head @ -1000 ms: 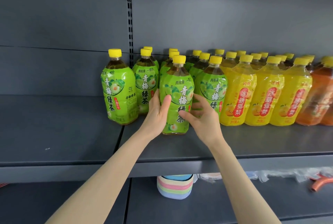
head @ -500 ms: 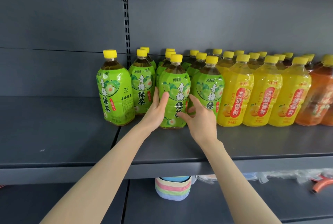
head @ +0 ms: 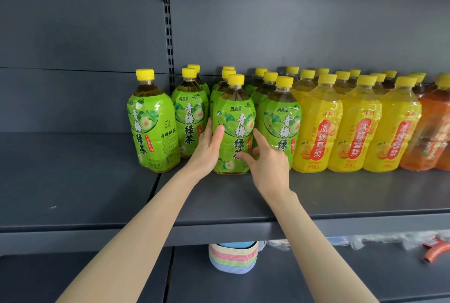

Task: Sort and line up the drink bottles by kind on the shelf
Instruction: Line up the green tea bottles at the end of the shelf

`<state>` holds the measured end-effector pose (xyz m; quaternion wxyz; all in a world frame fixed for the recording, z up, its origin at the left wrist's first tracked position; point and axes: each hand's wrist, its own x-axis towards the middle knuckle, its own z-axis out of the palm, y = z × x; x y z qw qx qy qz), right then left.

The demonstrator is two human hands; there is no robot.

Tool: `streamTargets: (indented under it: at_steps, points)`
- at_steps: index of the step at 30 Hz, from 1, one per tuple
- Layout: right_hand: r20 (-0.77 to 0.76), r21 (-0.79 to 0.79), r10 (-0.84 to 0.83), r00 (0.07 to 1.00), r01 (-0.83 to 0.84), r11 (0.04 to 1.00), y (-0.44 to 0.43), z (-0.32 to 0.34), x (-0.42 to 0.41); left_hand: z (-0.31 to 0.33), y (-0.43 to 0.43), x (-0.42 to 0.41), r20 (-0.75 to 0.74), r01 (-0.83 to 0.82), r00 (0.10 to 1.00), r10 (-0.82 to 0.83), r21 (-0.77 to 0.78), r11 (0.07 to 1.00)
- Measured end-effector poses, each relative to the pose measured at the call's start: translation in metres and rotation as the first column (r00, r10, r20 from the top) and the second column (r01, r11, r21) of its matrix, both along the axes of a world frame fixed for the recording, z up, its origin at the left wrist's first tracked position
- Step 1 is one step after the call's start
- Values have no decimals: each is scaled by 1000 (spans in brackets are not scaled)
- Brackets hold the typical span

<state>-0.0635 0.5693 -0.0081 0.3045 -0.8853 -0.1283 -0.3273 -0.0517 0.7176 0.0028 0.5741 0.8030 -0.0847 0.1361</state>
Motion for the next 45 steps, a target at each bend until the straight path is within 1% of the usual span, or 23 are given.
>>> streamTargets:
  at_steps: [4,6,9,10,12,14,16,17,18,19,21,23,24,25,27,31,34,36,38,40,41,43,45]
  points:
    - [-23,-42,-19,1000,18,999,-1,1,-4,5,2,-8,-26,13,1000,-13,-30,999]
    - [-29,-52,-34,999,32,998,-1,1,-9,6,5,-18,-6,-60,998,60,1,998]
    - [41,38,1,999,-3,999,8,1,-20,-1,14,-41,117,-236,968,222,121,964]
    - [65,85,36,997,-42,995,13,0,-22,-5,19,-49,174,-287,949,264,124,950]
    - [83,194,127,988,-141,971,26,0,-26,-9,34,-64,281,-393,889,360,69,917]
    - [39,293,222,974,-223,930,41,3,-29,-11,51,-75,350,-520,796,493,-21,854]
    - [-19,361,306,952,-279,890,56,6,-30,-10,70,-77,354,-621,707,611,-100,777]
    - [-42,374,341,939,-301,877,64,7,-30,-8,79,-75,333,-650,683,650,-128,749]
    - [-65,379,369,927,-319,869,72,6,-29,-5,89,-71,299,-662,682,667,-134,737]
    - [-90,386,395,914,-334,860,79,6,-29,-1,98,-65,248,-656,707,662,-119,746]
    - [-142,421,439,887,-347,838,91,4,-26,5,113,-51,104,-574,808,581,-88,814]
    - [-182,432,472,863,-361,827,98,0,-23,7,121,-39,-23,-434,900,435,-146,889]
    - [-196,422,484,853,-372,827,100,-2,-21,7,122,-36,-52,-375,927,372,-183,909]
    - [-208,410,495,844,-384,827,101,-3,-20,7,122,-35,-53,-338,941,335,-202,919]
    - [-231,399,515,825,-403,824,102,-3,-19,6,125,-34,-26,-323,945,325,-200,925]
    - [-236,474,607,759,-455,754,104,-2,-22,3,125,-41,-8,-285,958,286,-99,953]
    - [-200,572,681,704,-481,665,105,-3,-26,-3,112,-53,103,-262,960,260,3,965]
    - [-188,615,706,683,-479,626,102,-4,-30,-8,101,-62,172,-242,957,235,19,970]
    - [-160,636,721,674,-488,598,98,-2,-35,-15,94,-68,208,-224,956,209,49,973]
    - [-134,645,713,689,-486,590,93,-1,-41,-22,88,-73,220,-188,961,169,68,980]
    - [-123,639,692,711,-477,603,91,-1,-44,-25,86,-73,223,-166,963,149,61,984]
    - [-102,632,644,759,-450,631,85,-1,-49,-28,81,-74,212,-118,971,113,11,993]
    - [-94,644,613,784,-422,638,78,-2,-54,-29,75,-74,175,-60,982,73,-78,995]
